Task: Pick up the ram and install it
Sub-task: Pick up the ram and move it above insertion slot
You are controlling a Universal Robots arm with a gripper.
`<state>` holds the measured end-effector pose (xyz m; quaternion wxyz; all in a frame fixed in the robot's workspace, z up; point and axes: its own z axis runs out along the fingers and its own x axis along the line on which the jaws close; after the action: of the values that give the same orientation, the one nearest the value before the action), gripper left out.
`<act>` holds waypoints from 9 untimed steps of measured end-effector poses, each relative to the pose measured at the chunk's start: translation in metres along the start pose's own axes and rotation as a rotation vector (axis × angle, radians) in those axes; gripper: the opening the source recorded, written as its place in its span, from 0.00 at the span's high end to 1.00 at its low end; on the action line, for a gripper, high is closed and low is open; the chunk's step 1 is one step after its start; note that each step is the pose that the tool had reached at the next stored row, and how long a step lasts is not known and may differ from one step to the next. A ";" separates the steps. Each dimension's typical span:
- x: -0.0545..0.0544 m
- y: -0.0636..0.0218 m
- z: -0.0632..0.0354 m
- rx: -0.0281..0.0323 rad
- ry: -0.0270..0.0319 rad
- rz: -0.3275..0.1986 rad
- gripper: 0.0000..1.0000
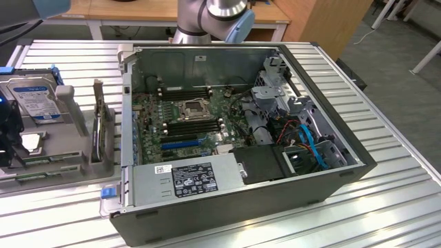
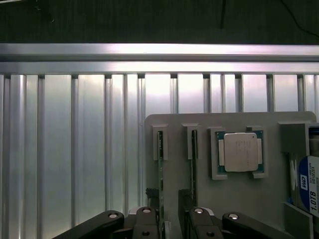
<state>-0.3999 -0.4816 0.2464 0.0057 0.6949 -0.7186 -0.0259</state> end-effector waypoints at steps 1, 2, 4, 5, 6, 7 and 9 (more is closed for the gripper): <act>0.000 0.0000 0.0000 0.0000 0.0000 0.000 0.71; 0.000 0.0000 0.0000 0.0000 0.0000 0.000 0.71; 0.000 -0.0001 0.0000 0.0001 -0.0001 0.000 0.71; 0.000 -0.0001 0.0000 0.0000 -0.0001 0.000 0.71; 0.000 0.0000 0.0000 0.0000 -0.0001 0.000 0.71; 0.000 0.0000 0.0001 0.0000 -0.0001 0.000 0.71; 0.000 -0.0001 0.0009 0.0001 -0.0001 0.000 0.71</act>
<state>-0.3999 -0.4818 0.2455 0.0056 0.6949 -0.7186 -0.0259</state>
